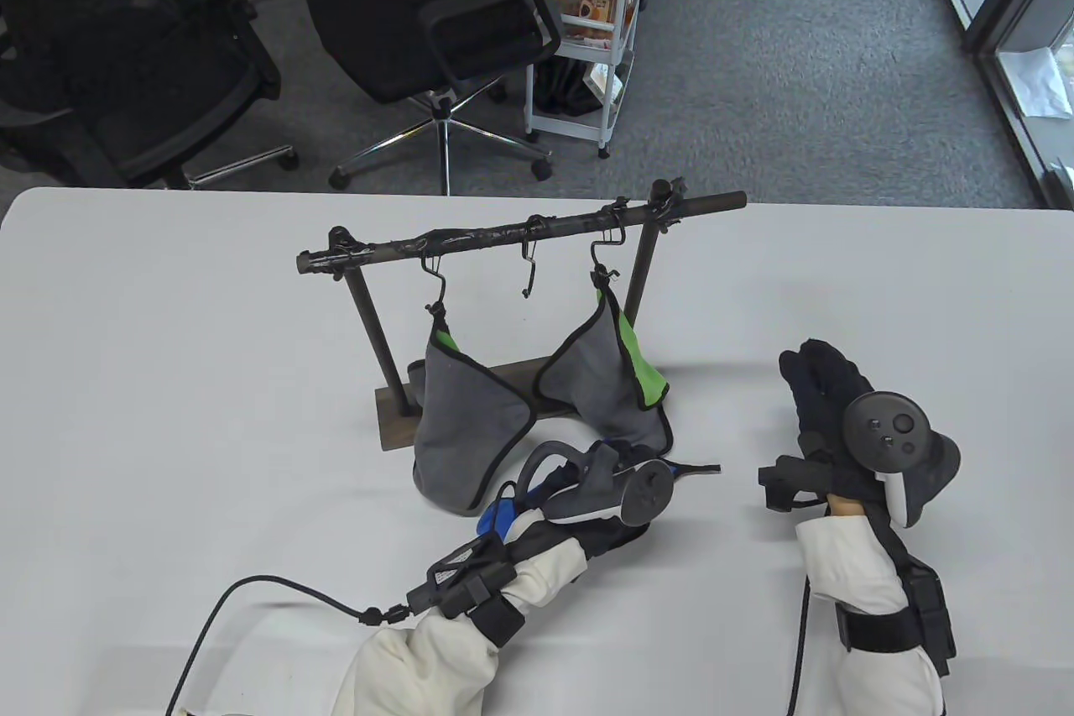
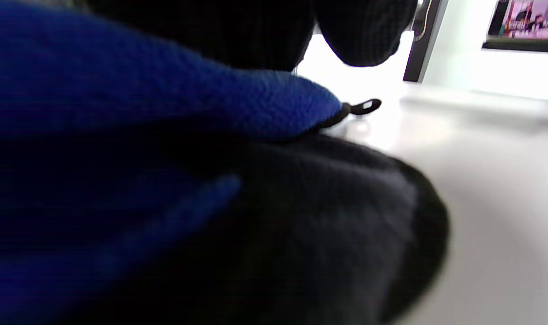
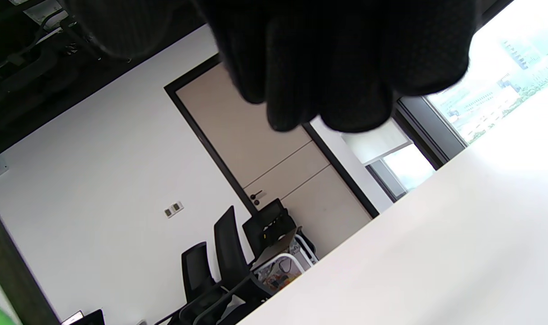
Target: Hook hand towel onto s-hook
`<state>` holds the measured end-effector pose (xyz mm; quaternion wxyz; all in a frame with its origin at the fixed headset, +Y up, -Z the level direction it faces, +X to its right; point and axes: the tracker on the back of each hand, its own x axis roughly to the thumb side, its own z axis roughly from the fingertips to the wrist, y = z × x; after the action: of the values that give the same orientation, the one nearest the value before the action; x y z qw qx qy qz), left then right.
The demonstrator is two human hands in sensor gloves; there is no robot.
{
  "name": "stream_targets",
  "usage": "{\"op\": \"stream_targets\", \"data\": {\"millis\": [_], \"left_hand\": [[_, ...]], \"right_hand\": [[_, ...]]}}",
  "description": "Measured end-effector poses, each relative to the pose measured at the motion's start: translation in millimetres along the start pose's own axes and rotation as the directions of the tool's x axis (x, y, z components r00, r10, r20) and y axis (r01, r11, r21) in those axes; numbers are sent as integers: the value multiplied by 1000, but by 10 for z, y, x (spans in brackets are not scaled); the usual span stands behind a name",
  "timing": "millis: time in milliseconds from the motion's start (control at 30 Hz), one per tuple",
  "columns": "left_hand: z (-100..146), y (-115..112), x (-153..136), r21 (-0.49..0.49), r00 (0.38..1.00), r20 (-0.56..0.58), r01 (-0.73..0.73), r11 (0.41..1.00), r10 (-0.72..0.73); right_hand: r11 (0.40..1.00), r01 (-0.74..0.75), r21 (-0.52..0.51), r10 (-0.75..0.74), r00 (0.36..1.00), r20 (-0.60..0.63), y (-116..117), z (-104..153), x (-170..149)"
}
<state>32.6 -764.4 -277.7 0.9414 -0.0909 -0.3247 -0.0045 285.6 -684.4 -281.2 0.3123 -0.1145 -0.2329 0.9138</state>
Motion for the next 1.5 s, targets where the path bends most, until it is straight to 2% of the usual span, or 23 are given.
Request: {"op": "stream_targets", "data": {"millis": [67, 167, 267, 633, 800, 1067, 1367, 1500], "left_hand": [[-9, -63, 13, -71, 999, 11, 31, 997, -30], [-10, -99, 72, -99, 992, 33, 127, 987, -124], [-12, -159, 140, -167, 961, 55, 276, 947, -271], [11, -121, 83, -71, 966, 43, 258, 964, -255], [70, 47, 11, -28, 987, 37, 160, 987, -159], [243, 517, -192, 138, 998, 22, -63, 988, 61], [461, 873, -439, 302, 974, 7, -217, 928, 226], [586, 1004, -564, 398, 937, 6, -322, 859, 348]], "right_hand": [[1000, 7, 3, -7, 1000, -1, -1, 1, 4], [1000, 16, 6, -16, 1000, -4, -2, 4, 6], [1000, 23, 9, -23, 1000, -6, 0, 5, 5], [999, 32, 10, -32, 999, -11, -4, 3, -4], [999, 36, 13, -36, 999, -10, -4, 3, -3], [999, 40, 15, -40, 999, -19, -8, 3, -16], [999, 42, 23, -42, 999, -30, -4, 8, -22], [999, 48, 26, -47, 998, -33, -3, 6, -25]]}}
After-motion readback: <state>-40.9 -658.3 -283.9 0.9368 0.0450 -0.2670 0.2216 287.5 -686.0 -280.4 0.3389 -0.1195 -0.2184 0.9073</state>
